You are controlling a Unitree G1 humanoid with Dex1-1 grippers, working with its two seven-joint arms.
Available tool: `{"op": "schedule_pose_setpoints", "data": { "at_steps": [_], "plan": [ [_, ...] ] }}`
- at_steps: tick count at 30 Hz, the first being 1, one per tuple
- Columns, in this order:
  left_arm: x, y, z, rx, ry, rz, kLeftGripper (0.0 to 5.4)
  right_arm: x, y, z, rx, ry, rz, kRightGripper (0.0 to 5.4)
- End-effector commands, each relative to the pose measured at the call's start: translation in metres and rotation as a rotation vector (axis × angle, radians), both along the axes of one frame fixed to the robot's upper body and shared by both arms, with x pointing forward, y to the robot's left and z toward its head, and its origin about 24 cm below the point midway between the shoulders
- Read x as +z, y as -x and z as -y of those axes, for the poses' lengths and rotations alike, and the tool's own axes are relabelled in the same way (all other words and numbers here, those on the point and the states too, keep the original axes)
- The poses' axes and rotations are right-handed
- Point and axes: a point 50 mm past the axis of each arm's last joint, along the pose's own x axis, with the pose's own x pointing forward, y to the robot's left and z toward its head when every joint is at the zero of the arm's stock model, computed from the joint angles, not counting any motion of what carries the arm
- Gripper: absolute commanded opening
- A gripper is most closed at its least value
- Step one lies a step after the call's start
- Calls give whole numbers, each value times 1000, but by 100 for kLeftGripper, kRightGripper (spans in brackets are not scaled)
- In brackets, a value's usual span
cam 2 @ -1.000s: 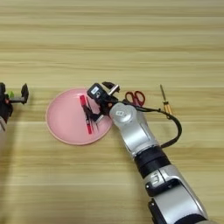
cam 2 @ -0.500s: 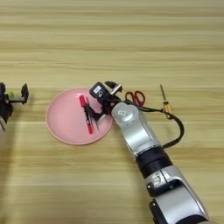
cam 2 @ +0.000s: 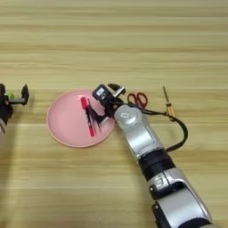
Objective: Move the objects on the table
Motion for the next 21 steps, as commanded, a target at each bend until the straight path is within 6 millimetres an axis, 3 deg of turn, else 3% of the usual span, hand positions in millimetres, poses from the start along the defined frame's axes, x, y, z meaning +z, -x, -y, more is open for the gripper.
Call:
{"op": "schedule_pose_setpoints", "data": {
  "at_steps": [1,7,21],
  "plan": [
    [-1,1,-2,6,-7,-10,538,-14,3,6,6,98,-48,540],
    [-1,1,-1,7,-3,-10,538,-13,-1,12,34,214,-21,540],
    [-1,0,0,8,2,-13,538,-14,0,15,57,263,-22,540]
  ]
}}
